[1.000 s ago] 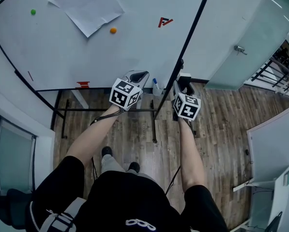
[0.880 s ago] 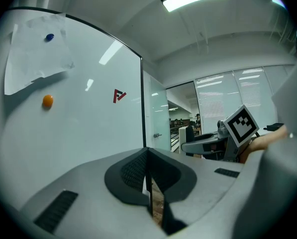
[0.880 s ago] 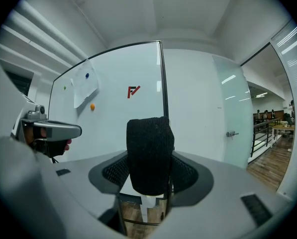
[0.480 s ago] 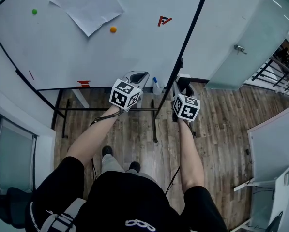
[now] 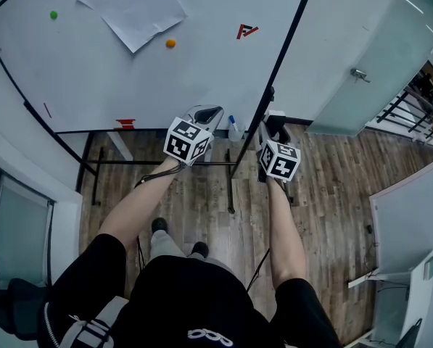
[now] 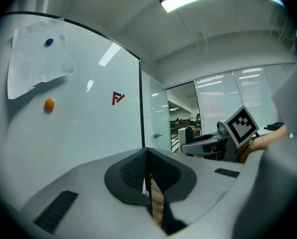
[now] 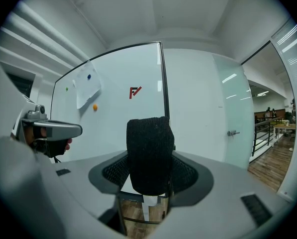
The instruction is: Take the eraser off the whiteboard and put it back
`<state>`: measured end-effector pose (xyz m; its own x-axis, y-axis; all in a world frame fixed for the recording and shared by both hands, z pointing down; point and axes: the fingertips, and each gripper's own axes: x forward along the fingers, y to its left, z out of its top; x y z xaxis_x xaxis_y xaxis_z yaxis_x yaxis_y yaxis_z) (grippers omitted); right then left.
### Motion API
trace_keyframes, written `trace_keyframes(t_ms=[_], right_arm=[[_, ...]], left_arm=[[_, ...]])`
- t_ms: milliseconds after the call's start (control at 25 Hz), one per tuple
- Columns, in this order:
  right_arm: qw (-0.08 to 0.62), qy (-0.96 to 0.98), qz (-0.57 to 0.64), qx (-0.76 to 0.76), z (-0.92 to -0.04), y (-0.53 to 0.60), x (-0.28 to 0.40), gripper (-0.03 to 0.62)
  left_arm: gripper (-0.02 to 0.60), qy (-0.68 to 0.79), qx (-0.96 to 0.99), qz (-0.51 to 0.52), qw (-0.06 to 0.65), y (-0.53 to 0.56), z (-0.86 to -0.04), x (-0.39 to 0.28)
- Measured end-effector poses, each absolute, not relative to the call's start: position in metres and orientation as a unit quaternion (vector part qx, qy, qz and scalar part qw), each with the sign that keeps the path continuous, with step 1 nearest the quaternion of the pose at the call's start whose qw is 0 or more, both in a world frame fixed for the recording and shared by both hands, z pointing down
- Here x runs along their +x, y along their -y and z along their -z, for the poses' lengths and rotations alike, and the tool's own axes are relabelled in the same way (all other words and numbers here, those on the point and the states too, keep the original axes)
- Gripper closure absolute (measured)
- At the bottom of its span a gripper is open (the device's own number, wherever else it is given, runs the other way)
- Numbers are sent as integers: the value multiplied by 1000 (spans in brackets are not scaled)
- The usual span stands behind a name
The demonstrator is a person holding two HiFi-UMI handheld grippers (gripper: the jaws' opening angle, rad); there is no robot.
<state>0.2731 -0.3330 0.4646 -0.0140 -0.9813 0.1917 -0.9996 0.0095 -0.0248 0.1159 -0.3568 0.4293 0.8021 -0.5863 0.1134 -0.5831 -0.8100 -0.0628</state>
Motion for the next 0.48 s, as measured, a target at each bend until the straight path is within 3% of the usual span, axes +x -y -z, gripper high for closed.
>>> trace_keyframes(t_ms=[480], right_arm=[[64,710,-75,697,-463,348,271,347]], left_arm=[[572,-316,-947,59,12,372,-428,109]])
